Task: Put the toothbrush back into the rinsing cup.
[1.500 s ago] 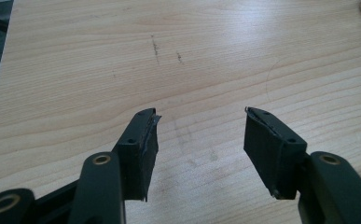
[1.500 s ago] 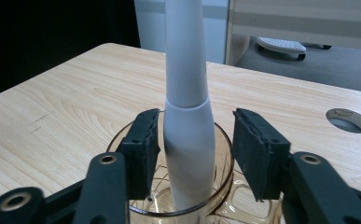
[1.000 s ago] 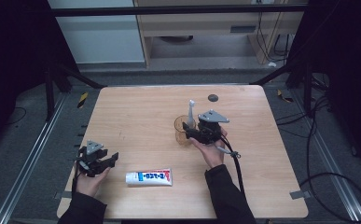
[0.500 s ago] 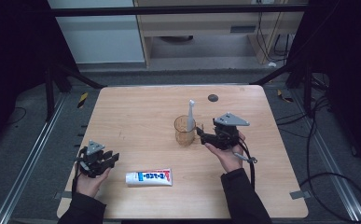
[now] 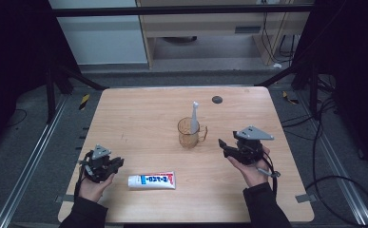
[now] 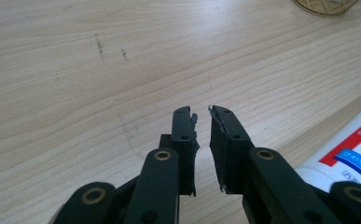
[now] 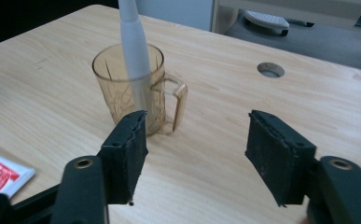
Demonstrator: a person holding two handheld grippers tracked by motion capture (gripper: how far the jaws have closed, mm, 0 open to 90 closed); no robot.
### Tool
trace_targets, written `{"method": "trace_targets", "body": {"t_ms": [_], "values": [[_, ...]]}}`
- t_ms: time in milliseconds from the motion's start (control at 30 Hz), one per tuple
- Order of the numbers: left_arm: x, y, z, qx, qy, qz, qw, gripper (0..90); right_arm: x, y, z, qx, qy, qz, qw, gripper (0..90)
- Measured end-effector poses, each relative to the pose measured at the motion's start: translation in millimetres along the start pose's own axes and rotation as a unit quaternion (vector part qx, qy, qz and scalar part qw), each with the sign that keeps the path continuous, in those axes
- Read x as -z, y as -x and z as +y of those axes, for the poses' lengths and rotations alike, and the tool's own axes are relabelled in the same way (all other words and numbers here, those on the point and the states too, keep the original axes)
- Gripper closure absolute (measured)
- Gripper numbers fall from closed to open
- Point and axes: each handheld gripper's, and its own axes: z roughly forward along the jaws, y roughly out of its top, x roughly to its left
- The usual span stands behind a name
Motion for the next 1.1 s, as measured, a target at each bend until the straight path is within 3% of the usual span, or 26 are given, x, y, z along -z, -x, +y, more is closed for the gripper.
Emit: {"method": "trace_targets", "body": {"t_ms": [167,300,500,733,1100], "values": [[-0.6,3.4,-0.4,-0.004,-0.007,-0.013,0.9999,82.1,2.7,11.5,-17.9,0.002,-0.018,-0.016,0.9997,38.2],[0.5,5.2,-1.1,-0.009,-0.011,-0.021,0.9997,84.6,4.3,19.4,-26.8,-0.010,-0.036,-0.010,0.9993,39.4],[3.8,11.4,-0.9,-0.021,-0.016,-0.034,0.9991,89.3,11.4,28.3,-39.4,-0.016,-0.042,-0.014,0.9989,39.6],[7.7,21.0,-1.3,-0.034,-0.026,-0.051,0.9978,89.6,17.1,34.6,-48.3,-0.020,-0.042,-0.018,0.9988,41.7],[20.1,33.3,-2.9,-0.047,-0.021,-0.068,0.9964,89.7,18.9,37.8,-62.0,-0.021,-0.056,-0.020,0.9980,43.1]]}}
